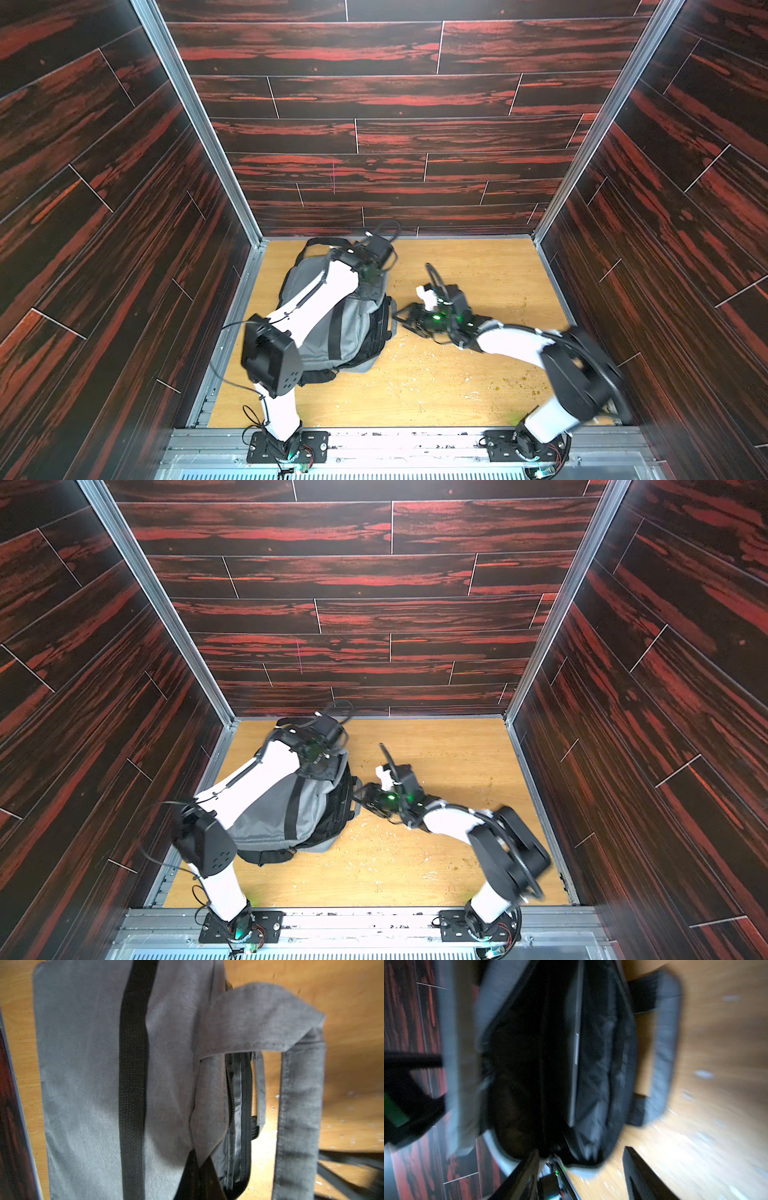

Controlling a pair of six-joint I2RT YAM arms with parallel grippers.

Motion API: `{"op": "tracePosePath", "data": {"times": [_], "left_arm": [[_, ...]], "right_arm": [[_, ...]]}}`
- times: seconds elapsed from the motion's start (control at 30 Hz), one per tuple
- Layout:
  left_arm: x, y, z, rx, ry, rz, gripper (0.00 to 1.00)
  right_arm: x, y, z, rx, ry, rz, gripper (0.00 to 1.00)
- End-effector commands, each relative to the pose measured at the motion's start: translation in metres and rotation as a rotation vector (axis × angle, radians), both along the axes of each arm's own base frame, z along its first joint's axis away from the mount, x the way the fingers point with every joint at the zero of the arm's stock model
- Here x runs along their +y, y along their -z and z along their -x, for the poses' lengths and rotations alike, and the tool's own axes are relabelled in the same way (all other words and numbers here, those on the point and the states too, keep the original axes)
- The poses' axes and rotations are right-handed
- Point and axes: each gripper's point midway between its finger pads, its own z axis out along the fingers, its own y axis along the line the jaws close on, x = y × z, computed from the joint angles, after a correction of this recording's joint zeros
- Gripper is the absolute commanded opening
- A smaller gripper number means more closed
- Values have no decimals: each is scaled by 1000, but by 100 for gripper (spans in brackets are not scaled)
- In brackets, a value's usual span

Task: Open the zippered laptop bag and take out the laptop
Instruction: Take out the laptop from the zippered laptop bag.

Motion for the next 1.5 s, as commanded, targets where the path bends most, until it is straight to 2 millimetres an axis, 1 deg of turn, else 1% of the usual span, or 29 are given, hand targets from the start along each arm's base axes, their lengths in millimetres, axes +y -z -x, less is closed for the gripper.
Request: {"op": "tracePosePath", "data": {"times": [0.0, 0.03, 0.13, 0.2, 0.33, 0.37, 0.4, 0.53, 0.6, 0.7, 0.73, 0.83, 0.9, 1.0, 1.07, 1.13, 1.2, 1.23, 1.3, 1.33, 1.4, 1.47], "left_arm": [[-1, -43, 1, -105, -14, 114, 0], [0, -48, 1, -120, -13, 118, 0], [10, -54, 4, -130, -20, 82, 0], [14, -55, 6, -133, -21, 72, 0], [16, -52, 9, -123, -29, 79, 0], [15, -51, 9, -119, -29, 85, 0], [15, -50, 9, -116, -31, 91, 0], [13, -50, 7, -123, -43, 105, 0], [11, -51, 6, -128, -45, 118, 0], [9, -51, 6, -127, -41, 127, 0], [8, -51, 6, -125, -40, 132, 0], [6, -49, 7, -117, -42, 144, 0], [4, -47, 8, -111, -49, 162, 0], [-4, -49, 6, -110, -53, 211, 0], [-6, -47, 5, -103, -48, 217, 0], [-5, -42, 6, -90, -46, 200, 0], [-3, -41, 6, -85, -44, 191, 0], [-2, -40, 6, -84, -46, 186, 0], [4, -39, 6, -88, -51, 166, 0], [7, -37, 6, -84, -51, 150, 0], [19, -33, 7, -77, -66, 99, 0], [29, -28, 9, -71, -71, 57, 0]], "right_arm": [[37, -11, -9, 26, 20, -111, 67], [44, -3, -11, 46, 29, -121, 67], [67, 13, -14, 80, 21, -138, 67], [82, 17, -16, 99, 4, -174, 67], [115, 28, -20, 113, -39, -150, 67], [121, 32, -21, 121, -40, -144, 67], [126, 40, -22, 146, -39, -128, 67], [136, 76, -19, 237, 0, -41, 67], [142, 88, -18, 256, -8, -23, 67], [146, 107, -19, 276, -6, 11, 67], [148, 109, -21, 268, -12, 19, 67], [157, 109, -24, 243, -36, 19, 67], [168, 109, -26, 244, -50, 0, 67], [184, 101, -31, 257, -47, -108, 66], [193, 96, -32, 256, -55, -133, 64], [199, 95, -32, 254, -53, -108, 62], [202, 91, -33, 261, -45, -146, 55], [201, 92, -34, 270, -35, -161, 51], [199, 90, -35, 267, -36, -188, 37], [198, 87, -36, 253, -37, -189, 31], [195, 77, -38, 208, -48, -188, 23], [186, 67, -40, 169, -41, -180, 14]]}}
